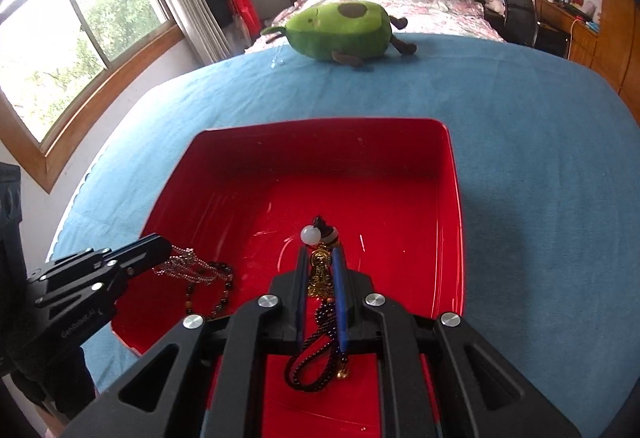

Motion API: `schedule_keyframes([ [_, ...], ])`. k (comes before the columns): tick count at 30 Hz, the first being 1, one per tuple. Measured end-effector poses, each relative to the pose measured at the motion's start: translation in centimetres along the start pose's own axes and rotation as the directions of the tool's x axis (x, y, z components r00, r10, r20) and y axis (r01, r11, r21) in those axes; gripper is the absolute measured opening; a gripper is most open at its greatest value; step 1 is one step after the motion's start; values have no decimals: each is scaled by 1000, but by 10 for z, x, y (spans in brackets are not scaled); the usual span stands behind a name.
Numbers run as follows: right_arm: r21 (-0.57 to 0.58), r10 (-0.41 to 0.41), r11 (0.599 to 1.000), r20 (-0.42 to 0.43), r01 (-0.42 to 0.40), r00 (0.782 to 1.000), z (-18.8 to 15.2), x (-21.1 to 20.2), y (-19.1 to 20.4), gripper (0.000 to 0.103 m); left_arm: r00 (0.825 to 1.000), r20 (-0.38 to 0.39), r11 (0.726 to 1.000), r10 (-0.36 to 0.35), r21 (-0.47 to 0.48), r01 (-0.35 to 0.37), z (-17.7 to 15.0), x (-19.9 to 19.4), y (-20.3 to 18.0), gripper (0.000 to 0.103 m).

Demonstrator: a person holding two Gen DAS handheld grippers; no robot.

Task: Organize jewelry
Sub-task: 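Carry the silver chain with the left gripper while the right gripper carries the gold pendant into the tin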

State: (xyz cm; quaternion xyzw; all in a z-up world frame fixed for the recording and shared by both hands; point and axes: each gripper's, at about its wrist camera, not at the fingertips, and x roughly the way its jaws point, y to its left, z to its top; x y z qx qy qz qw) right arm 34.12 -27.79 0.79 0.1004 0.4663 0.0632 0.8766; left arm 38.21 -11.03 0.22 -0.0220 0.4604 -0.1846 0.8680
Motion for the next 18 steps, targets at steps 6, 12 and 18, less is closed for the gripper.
schedule_keyframes([
  [6, 10, -8, 1000, -23, 8, 1000, -4, 5, -5, 16, 1000, -23, 1000, 20, 2, -20, 0, 9, 2, 5],
  [12, 14, 2, 1000, -17, -1, 1000, -7, -1, -4, 16, 999, -18, 1000, 29, 9, -29, -2, 5, -1, 5],
  [18, 17, 2, 1000, -18, -2, 1000, -9, -5, -4, 16, 999, 2, 999, 43, -9, -43, -2, -4, 1, 26],
])
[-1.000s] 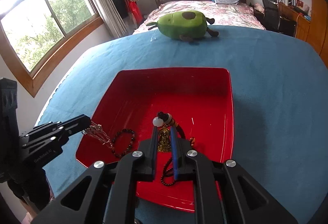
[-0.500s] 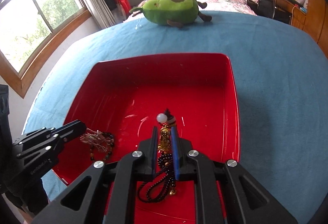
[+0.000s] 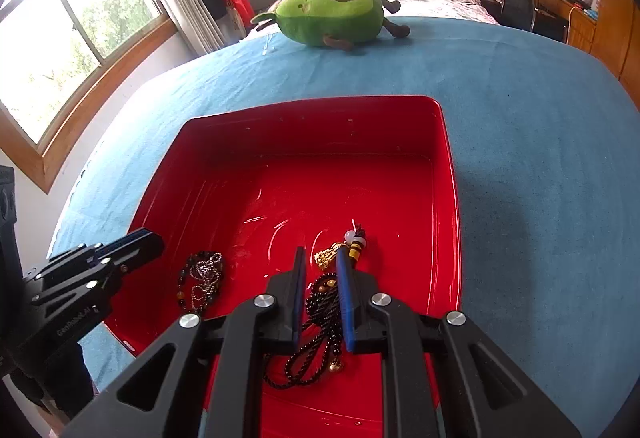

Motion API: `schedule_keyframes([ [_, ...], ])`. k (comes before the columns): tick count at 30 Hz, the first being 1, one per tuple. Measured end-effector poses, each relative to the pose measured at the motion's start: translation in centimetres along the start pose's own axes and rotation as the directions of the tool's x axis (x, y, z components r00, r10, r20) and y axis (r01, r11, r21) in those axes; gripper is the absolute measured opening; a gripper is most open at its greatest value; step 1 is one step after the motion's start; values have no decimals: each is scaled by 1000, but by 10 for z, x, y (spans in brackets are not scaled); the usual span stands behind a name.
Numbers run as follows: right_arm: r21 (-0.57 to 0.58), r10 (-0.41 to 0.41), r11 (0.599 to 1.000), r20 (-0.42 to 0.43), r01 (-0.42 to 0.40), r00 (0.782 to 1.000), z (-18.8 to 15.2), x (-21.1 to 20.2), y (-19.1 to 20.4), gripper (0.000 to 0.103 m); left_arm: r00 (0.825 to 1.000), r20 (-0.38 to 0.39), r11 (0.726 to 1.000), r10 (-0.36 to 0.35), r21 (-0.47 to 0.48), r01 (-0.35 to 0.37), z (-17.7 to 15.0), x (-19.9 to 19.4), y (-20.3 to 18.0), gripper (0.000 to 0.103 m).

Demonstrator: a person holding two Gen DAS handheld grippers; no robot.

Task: Organize jewelry
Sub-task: 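Open the left gripper to drop the chain while the right gripper releases the pendant in the tin, then grasp a silver hoop earring with the left gripper while the right gripper grasps the wooden bead bracelet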

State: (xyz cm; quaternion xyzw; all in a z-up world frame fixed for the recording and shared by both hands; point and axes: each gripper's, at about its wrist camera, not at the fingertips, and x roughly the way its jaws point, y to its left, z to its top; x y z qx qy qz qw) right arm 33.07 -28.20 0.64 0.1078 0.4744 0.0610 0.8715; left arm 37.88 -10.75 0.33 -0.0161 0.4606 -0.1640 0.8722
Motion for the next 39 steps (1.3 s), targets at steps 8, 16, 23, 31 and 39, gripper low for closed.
schedule_keyframes([
  [8, 0, 28, 1000, 37, -28, 999, -11, -29, 4, 16, 999, 41, 1000, 19, 23, -20, -12, -37, -9, 35],
  [16, -40, 63, 997, 54, -60, 997, -46, -68, 16, 16, 999, 26, 999, 35, 41, -36, -46, -72, -14, 40],
  [23, -75, 94, 993, 27, -92, 995, -87, -85, 25, 16, 998, 26, 996, 55, 63, -57, -101, -100, -12, 40],
  [31, -48, 118, 992, -15, -119, 993, -147, -84, 20, 16, 997, -41, 997, 66, 51, -64, -172, -107, 4, 40],
  [39, -29, 97, 995, -64, -99, 993, -209, -89, 10, 16, 994, -70, 996, 88, 22, -86, -223, -121, 23, 40],
])
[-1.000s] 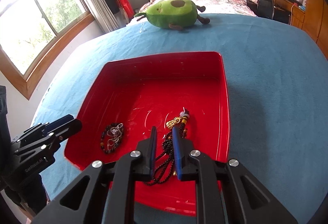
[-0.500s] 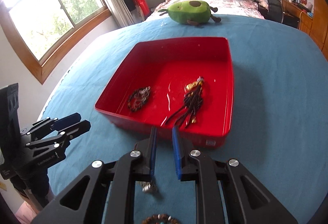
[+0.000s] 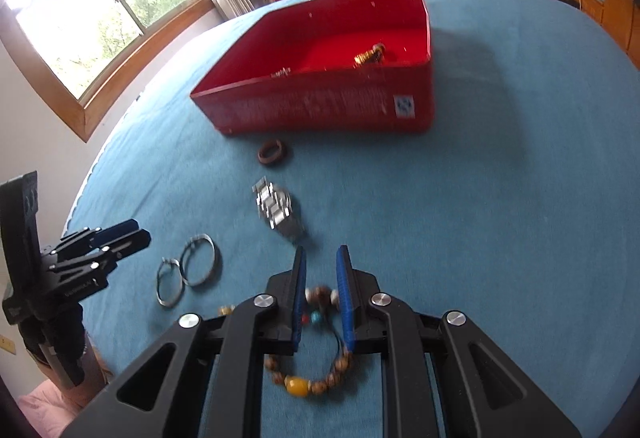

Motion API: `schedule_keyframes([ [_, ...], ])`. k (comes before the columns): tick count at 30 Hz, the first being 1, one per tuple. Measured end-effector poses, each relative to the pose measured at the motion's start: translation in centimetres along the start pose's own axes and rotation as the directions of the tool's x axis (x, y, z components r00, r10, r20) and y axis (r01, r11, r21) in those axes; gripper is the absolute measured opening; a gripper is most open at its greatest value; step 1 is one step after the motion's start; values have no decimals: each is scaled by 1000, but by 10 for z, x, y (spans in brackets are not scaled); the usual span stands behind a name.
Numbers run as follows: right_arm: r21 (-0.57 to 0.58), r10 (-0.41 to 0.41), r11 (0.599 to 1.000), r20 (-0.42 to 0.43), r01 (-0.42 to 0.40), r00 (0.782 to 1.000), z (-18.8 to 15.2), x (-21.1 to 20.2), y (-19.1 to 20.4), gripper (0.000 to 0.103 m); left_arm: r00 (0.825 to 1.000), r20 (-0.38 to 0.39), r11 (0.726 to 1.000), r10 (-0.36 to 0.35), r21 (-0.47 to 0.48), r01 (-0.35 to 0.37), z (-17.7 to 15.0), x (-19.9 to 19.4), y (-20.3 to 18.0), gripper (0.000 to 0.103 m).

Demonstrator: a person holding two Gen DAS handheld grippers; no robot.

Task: Organize jewelry
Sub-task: 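Grasp a silver hoop earring with the left gripper while the right gripper grasps the wooden bead bracelet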

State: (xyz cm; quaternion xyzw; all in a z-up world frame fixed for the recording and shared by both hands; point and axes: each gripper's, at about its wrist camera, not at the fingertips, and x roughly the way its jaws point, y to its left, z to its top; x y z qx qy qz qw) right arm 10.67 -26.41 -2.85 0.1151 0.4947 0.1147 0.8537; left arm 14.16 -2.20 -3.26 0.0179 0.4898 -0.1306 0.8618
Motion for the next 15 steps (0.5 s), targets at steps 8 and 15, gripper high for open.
schedule_keyframes([
  [8, 18, -7, 1000, -36, 8, 999, -29, -1, -9, 16, 999, -35, 1000, 18, 1, -18, -27, 2, 3, 40],
  [15, 38, -15, 999, -51, 17, 999, -33, 3, -15, 17, 998, -55, 1000, 22, 4, -22, -33, 9, 1, 40],
])
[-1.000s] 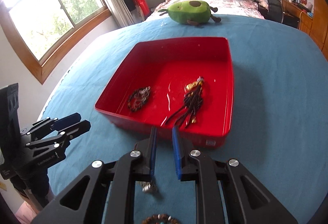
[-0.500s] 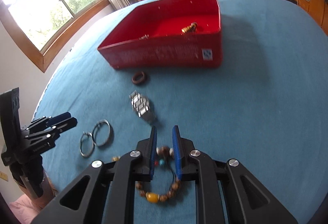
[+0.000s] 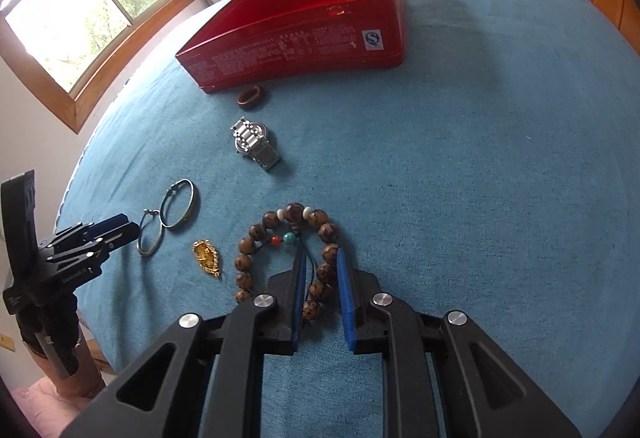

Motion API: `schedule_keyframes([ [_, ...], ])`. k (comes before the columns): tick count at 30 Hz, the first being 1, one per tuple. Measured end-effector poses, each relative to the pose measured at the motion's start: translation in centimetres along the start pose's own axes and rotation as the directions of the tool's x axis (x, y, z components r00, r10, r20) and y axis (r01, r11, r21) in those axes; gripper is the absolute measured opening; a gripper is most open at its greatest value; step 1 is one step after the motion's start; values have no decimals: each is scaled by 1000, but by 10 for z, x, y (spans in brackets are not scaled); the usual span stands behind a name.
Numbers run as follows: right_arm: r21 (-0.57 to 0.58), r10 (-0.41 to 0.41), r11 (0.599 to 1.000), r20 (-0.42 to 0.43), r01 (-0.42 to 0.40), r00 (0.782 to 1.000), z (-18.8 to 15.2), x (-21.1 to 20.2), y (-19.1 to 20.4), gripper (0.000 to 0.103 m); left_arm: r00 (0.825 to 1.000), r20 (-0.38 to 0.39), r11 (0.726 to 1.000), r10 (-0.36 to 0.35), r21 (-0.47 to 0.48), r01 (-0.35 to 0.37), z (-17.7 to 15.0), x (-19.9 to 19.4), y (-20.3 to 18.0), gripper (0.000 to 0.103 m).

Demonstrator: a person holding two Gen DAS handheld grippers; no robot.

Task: Organize jewelry
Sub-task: 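Grasp a silver hoop earring with the left gripper while the right gripper grasps the wooden bead bracelet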

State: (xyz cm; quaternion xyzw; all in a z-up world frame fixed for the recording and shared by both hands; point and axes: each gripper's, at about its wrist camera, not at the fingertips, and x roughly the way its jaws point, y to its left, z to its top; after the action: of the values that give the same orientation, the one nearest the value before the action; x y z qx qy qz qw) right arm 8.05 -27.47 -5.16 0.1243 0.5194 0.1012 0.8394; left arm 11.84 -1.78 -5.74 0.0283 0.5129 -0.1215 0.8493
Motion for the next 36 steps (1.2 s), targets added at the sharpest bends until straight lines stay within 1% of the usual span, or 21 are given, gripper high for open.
schedule_keyframes([
  [16, -3, -14, 1000, -2, 14, 1000, -2, 4, -1, 17, 1000, 4, 999, 28, 27, -28, 4, 6, -6, 40],
  [20, -20, -36, 999, 3, 36, 999, -2, 5, 4, 17, 1000, -4, 999, 14, 51, -14, 7, 10, -11, 42],
  [25, -45, -46, 998, 5, 46, 999, -2, 8, 10, 17, 1000, -8, 997, 1, 81, 0, 11, 14, -16, 42],
  [26, -47, -47, 998, 5, 47, 999, -2, 9, 11, 17, 1000, -5, 996, 6, 88, -6, 11, 14, -18, 40],
  [27, -51, -50, 997, 5, 50, 999, -2, 9, 11, 17, 1000, -4, 996, 3, 95, -3, 11, 14, -20, 32],
  [28, -53, -52, 997, 6, 52, 999, -1, 9, 13, 17, 1000, -5, 994, -10, 108, 11, 11, 14, -23, 27],
  [29, -57, -57, 997, 7, 58, 998, -1, 10, 14, 15, 1000, -6, 993, -19, 116, 20, 12, 15, -27, 18],
  [32, -57, -57, 997, 10, 57, 998, -1, 10, 15, 12, 1000, 0, 993, -20, 116, 20, 11, 16, -31, 3],
  [36, -47, -17, 999, 19, 18, 1000, -3, 5, 12, 11, 999, 16, 996, -50, 78, 48, 11, 16, -25, 2],
])
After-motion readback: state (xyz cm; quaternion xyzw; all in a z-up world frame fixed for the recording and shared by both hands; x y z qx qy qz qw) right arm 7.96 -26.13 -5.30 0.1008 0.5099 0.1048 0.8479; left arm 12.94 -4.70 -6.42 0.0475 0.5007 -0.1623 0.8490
